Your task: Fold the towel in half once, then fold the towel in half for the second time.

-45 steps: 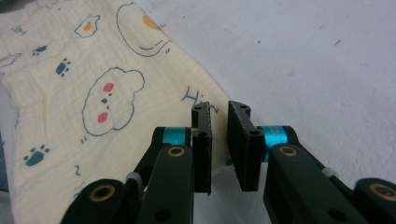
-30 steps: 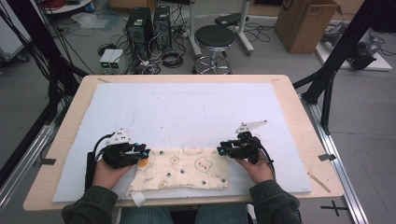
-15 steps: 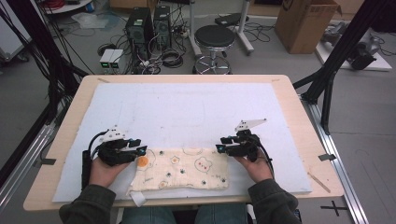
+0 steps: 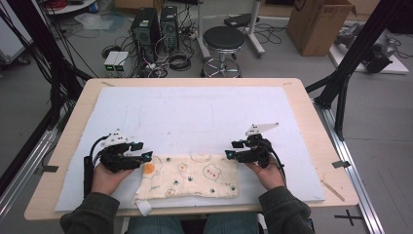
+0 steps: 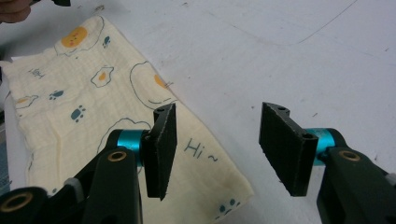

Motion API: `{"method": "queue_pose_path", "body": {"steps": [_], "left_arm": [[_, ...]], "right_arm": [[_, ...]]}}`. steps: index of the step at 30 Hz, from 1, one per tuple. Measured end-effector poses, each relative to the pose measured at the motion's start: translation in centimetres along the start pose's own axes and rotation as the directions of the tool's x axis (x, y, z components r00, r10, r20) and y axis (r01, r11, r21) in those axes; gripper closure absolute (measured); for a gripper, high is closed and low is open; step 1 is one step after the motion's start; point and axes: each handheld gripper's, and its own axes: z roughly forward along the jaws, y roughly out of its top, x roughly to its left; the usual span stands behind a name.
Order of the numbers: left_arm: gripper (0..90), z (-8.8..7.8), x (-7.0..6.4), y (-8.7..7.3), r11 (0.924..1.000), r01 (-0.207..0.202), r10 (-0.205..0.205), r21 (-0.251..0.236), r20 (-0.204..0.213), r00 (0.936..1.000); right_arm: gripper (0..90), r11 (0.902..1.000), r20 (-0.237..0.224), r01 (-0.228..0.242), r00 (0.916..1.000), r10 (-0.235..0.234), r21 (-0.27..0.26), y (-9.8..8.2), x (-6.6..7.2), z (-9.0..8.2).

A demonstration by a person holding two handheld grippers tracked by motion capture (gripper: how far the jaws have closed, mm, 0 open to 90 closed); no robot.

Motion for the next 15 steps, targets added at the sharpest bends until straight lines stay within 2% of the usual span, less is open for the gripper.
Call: {"method": "queue_pose_path", "body": {"steps": [7,10,15], "left_arm": [[42.9,0.3,0.2,-0.1,0.9999,0.008,-0.008,0.014,-0.009,0.9999],[43.9,0.5,0.5,-0.1,0.9993,0.010,-0.009,0.037,-0.021,0.9997],[48.0,1.1,1.1,-0.3,0.9973,0.035,-0.034,0.065,-0.023,0.9992]], "right_arm": [[48.2,0.9997,0.001,-0.003,1.0000,0.003,0.026,-0.1,-0.1,0.3],[49.2,0.9988,0.014,-0.014,0.9998,0.013,0.046,-0.2,-0.2,0.4],[53.7,0.9975,0.028,-0.032,0.9991,0.031,0.063,-0.3,-0.4,0.4]]}}
